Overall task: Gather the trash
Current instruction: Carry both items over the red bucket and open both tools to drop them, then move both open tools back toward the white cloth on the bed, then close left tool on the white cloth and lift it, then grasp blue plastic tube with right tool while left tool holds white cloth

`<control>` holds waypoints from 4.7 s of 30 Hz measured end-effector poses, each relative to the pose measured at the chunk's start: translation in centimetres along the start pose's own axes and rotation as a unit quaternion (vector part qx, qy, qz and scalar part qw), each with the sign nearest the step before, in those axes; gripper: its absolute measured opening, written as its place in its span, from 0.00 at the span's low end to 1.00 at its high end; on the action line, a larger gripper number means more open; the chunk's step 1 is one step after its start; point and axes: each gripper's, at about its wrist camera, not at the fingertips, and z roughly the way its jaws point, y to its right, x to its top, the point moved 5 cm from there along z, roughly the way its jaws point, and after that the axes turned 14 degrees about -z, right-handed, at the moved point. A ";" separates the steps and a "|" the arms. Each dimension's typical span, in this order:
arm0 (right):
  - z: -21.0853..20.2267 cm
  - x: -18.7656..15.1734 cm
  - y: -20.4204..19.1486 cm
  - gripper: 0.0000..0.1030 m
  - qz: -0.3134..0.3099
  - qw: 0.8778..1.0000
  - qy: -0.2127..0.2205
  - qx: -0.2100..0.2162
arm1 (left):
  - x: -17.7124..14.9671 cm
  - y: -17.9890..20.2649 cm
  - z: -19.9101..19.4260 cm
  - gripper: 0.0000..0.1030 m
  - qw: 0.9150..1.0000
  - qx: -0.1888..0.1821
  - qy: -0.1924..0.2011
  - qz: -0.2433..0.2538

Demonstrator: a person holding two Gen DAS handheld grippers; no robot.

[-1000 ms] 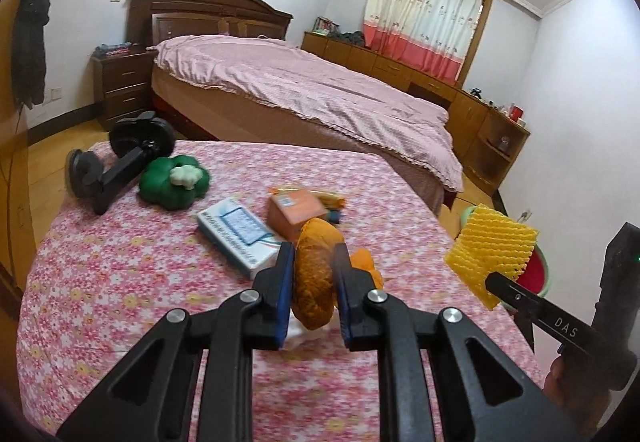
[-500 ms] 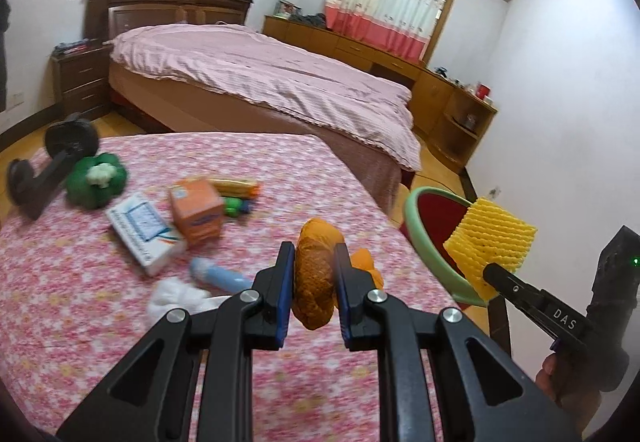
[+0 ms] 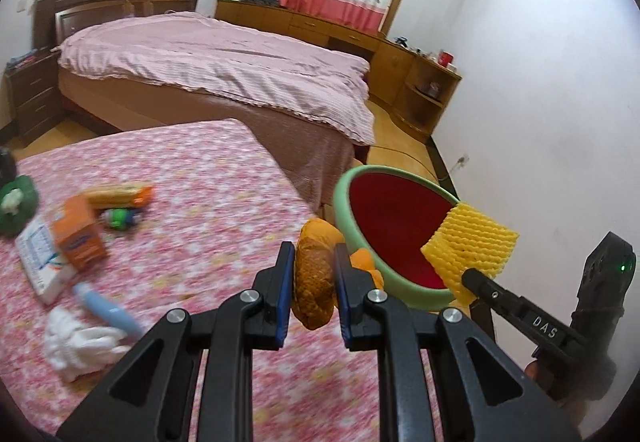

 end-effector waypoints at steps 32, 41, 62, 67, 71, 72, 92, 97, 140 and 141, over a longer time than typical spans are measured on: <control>3.2 0.0 6.5 0.13 0.019 0.999 -0.026 -0.041 | -1.3 6.3 12.2 0.18 0.998 -0.015 -0.062 0.030; 3.2 -0.1 6.4 0.16 0.030 0.999 -0.025 -0.032 | -1.2 6.2 11.6 0.39 0.998 -0.016 -0.062 0.022; 0.5 0.4 2.5 0.39 0.001 1.000 -0.004 -0.011 | -0.2 3.3 5.3 0.44 0.999 0.012 -0.042 -0.007; -0.3 0.4 1.0 0.43 -0.008 1.000 0.001 -0.004 | -0.1 1.8 3.1 0.44 0.999 0.027 -0.031 -0.013; -0.8 0.1 -0.3 0.48 -0.017 1.000 0.002 0.003 | -0.3 0.4 1.0 0.46 0.999 0.043 -0.021 -0.015; -0.9 0.0 -0.7 0.49 -0.019 1.000 0.002 0.006 | -0.3 0.0 0.6 0.47 0.999 0.047 -0.018 -0.016; -0.4 -1.4 -5.2 0.52 -0.048 0.998 -0.023 0.037 | 0.3 -10.9 -6.3 0.48 0.986 0.147 0.028 -0.077; -0.1 -1.8 -5.7 0.52 -0.051 0.998 -0.029 0.038 | 0.0 -13.9 -6.9 0.48 0.979 0.173 0.030 -0.099; 0.5 -3.2 -13.7 0.53 -0.128 0.987 -0.056 0.075 | -0.8 -19.4 -12.3 0.30 0.970 0.186 0.072 -0.136; 0.7 -3.2 -14.3 0.53 -0.133 0.986 -0.059 0.078 | -0.6 -19.8 -12.7 0.30 0.969 0.191 0.076 -0.137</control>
